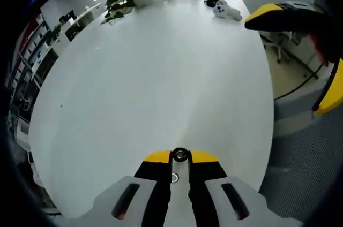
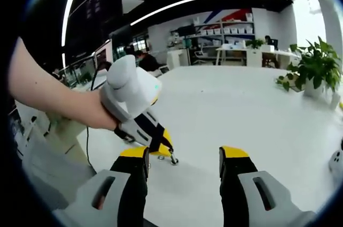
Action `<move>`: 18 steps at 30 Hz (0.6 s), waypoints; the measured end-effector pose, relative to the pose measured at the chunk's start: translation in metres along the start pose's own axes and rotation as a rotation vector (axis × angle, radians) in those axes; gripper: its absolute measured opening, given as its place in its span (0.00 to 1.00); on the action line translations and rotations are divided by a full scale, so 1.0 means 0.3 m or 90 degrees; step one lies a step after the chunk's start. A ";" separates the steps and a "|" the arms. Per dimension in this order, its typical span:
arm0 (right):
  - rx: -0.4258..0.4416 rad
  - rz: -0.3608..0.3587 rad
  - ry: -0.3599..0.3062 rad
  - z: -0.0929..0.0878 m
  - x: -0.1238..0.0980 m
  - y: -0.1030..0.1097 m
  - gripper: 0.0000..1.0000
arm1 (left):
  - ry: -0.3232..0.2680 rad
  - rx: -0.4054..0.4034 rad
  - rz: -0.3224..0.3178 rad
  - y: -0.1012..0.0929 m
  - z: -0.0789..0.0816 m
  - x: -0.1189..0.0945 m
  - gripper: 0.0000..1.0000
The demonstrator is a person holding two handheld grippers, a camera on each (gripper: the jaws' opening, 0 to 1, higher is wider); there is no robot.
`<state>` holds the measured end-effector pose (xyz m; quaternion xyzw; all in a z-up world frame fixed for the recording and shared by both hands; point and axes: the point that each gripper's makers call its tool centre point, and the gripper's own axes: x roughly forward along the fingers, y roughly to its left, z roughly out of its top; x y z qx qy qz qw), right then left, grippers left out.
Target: Place the washer onto the threaded stud by aligning its center hole with the stud, sliding it down to the base, and recovering from edge contact or off-axis alignment until the washer reaches the visible bottom stop.
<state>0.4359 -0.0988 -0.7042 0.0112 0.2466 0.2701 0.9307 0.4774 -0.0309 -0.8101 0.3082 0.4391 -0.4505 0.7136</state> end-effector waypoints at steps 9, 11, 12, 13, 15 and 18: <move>0.001 -0.001 0.004 -0.007 0.002 -0.004 0.55 | 0.023 0.010 -0.008 -0.003 -0.025 0.055 0.09; 0.001 -0.002 0.003 -0.006 0.001 -0.005 0.55 | 0.028 0.013 -0.012 -0.006 -0.030 0.070 0.09; 0.001 -0.003 0.003 -0.006 0.001 -0.006 0.55 | 0.031 0.014 -0.014 -0.007 -0.032 0.076 0.09; 0.001 -0.003 0.004 -0.006 0.001 -0.006 0.55 | 0.034 0.016 -0.015 -0.008 -0.036 0.083 0.09; 0.000 -0.004 0.006 -0.009 0.001 -0.007 0.55 | 0.037 0.015 -0.016 -0.011 -0.042 0.091 0.09; 0.001 -0.004 0.008 -0.012 0.001 -0.007 0.55 | 0.046 0.019 -0.022 -0.017 -0.054 0.108 0.09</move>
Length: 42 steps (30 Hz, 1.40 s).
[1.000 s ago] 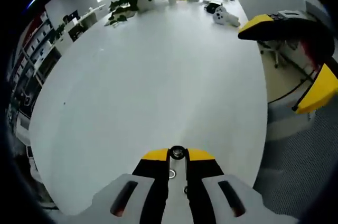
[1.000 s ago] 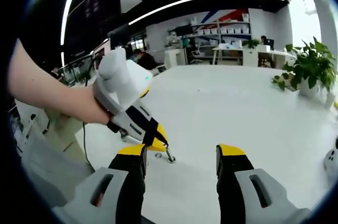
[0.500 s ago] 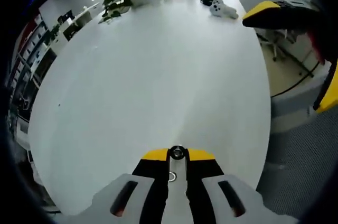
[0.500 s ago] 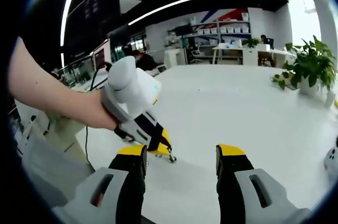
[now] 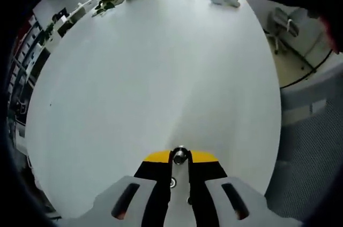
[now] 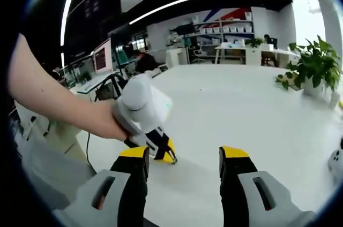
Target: Place the washer onto the threaded stud by aligning its center hole with the stud, sliding it down to the base, and recovering from edge contact or off-axis alignment until the washer reaches the visible bottom stop.
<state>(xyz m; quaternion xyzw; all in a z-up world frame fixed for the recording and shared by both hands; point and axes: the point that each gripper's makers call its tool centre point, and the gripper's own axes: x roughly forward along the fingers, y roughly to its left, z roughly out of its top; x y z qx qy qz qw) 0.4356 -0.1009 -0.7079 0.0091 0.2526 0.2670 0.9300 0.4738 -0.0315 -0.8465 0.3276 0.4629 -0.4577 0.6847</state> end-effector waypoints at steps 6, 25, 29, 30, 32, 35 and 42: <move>-0.001 -0.002 0.003 -0.005 0.001 -0.003 0.55 | 0.012 0.002 -0.006 -0.010 -0.019 0.029 0.09; -0.001 0.000 0.010 -0.011 0.006 -0.003 0.55 | -0.022 -0.033 0.026 0.032 -0.009 -0.030 0.21; -0.003 0.002 0.010 -0.012 0.006 0.000 0.55 | -0.025 -0.066 0.030 0.043 -0.039 -0.053 0.21; -0.005 0.002 0.010 -0.011 0.006 0.002 0.55 | -0.021 -0.068 0.036 0.045 -0.055 -0.058 0.21; -0.007 0.004 0.010 -0.011 0.007 0.004 0.55 | -0.020 -0.083 0.035 0.039 -0.079 -0.066 0.21; -0.012 0.006 0.011 -0.011 0.006 0.011 0.55 | -0.019 -0.095 0.042 0.035 -0.110 -0.080 0.21; -0.016 0.010 0.011 -0.011 0.007 0.014 0.55 | -0.014 -0.128 0.045 0.020 -0.163 -0.107 0.21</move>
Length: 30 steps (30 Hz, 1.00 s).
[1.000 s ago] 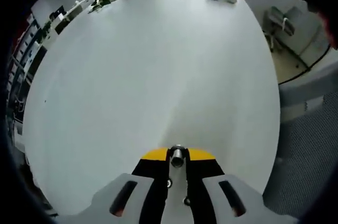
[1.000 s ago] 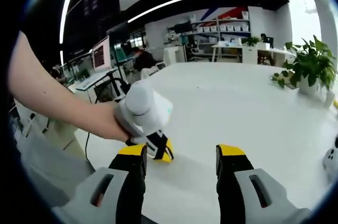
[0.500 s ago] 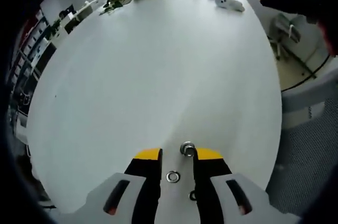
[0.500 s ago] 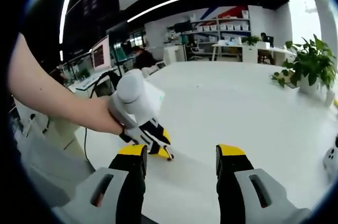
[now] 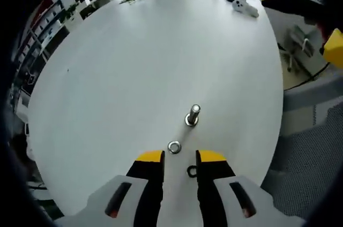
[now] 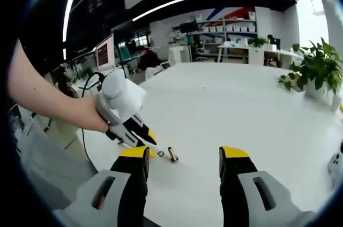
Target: Place the washer onto the threaded stud by aligning its center hole with the stud, sliding it down to the base, and recovering from edge contact or off-axis alignment until the washer reaches the visible bottom stop.
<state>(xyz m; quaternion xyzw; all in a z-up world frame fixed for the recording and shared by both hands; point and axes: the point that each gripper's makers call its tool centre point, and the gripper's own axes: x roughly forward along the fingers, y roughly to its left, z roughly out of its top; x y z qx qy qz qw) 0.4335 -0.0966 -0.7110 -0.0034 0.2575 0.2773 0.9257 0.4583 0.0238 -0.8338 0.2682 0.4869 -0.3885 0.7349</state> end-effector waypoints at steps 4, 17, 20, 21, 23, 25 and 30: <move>-0.002 0.003 0.000 -0.001 0.002 0.005 0.55 | 0.003 -0.031 -0.009 -0.016 -0.028 0.000 0.21; 0.001 0.006 -0.002 0.001 0.003 0.007 0.55 | 0.036 -0.084 -0.036 -0.055 -0.105 0.026 0.23; 0.002 0.008 -0.004 0.004 0.004 0.008 0.55 | 0.041 -0.092 -0.041 -0.059 -0.112 0.029 0.23; 0.002 0.008 -0.004 0.004 0.003 0.009 0.55 | 0.040 -0.098 -0.046 -0.062 -0.112 0.034 0.23; 0.003 0.009 -0.004 0.002 0.001 0.011 0.55 | 0.042 -0.101 -0.050 -0.066 -0.114 0.040 0.23; 0.006 0.009 -0.006 0.004 0.002 0.010 0.55 | 0.049 -0.097 -0.053 -0.075 -0.119 0.048 0.23; 0.009 0.009 -0.008 0.005 0.001 0.010 0.55 | 0.056 -0.100 -0.052 -0.075 -0.122 0.055 0.21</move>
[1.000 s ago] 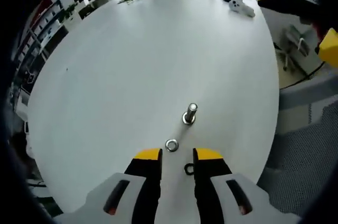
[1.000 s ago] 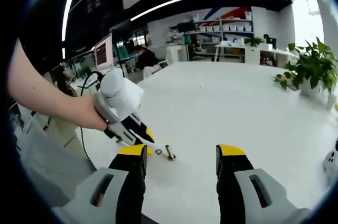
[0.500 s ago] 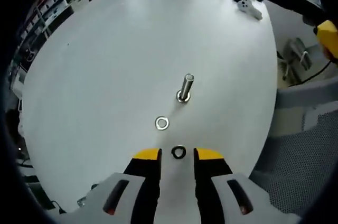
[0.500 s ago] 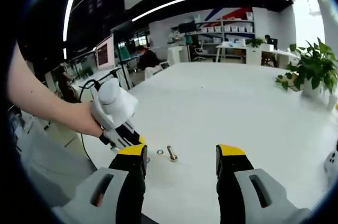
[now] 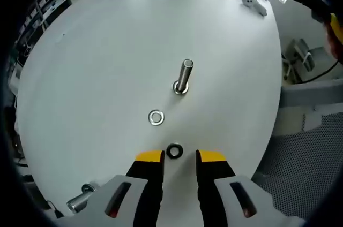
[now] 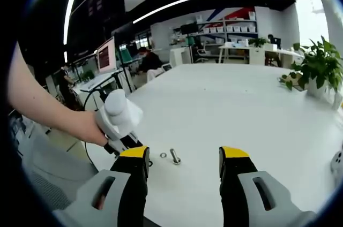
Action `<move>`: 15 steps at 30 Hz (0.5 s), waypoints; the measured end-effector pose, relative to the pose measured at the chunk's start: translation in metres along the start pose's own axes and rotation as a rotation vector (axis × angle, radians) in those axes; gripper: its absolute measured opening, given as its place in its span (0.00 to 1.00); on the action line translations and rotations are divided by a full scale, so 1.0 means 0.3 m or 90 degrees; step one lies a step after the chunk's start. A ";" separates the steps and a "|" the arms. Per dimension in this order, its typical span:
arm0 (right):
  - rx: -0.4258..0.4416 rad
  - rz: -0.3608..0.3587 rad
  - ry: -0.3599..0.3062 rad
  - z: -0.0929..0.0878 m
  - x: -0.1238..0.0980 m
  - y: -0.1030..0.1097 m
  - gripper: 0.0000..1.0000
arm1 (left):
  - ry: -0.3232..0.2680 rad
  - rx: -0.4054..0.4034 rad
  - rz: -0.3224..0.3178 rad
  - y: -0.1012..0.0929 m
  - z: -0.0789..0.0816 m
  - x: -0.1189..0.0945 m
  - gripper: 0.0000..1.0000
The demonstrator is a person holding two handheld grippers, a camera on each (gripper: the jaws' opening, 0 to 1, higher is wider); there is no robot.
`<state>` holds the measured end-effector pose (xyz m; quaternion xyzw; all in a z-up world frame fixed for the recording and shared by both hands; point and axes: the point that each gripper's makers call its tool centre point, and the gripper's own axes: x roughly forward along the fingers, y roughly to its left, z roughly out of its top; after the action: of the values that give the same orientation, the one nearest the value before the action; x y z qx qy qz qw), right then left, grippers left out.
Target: Place the washer onto the threaded stud by aligning its center hole with the stud, sliding it down to the base, and recovering from edge contact or off-axis alignment until the washer reaches the visible bottom stop.
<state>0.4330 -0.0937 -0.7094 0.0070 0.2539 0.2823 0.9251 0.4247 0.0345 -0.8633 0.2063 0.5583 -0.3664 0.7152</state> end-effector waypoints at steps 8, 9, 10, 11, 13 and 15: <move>0.004 -0.001 -0.004 0.002 0.000 -0.006 0.55 | 0.014 0.055 0.020 -0.001 0.008 0.000 0.21; 0.008 -0.002 -0.006 0.004 0.000 -0.010 0.55 | 0.015 0.059 0.021 0.000 0.009 0.000 0.21; 0.009 -0.002 -0.007 0.004 -0.001 -0.011 0.55 | 0.015 0.061 0.022 0.002 0.009 0.000 0.21; 0.012 -0.003 -0.007 0.005 -0.003 -0.012 0.55 | 0.014 0.059 0.022 0.003 0.011 0.000 0.22; 0.013 -0.004 -0.007 0.004 -0.006 -0.011 0.55 | 0.011 0.054 0.021 0.008 0.014 0.001 0.22; 0.013 -0.003 -0.006 0.003 -0.003 -0.010 0.55 | 0.010 0.052 0.022 0.010 0.015 0.001 0.22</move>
<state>0.4344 -0.0965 -0.7087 0.0173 0.2525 0.2770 0.9269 0.4299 0.0333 -0.8628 0.2479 0.5450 -0.3747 0.7079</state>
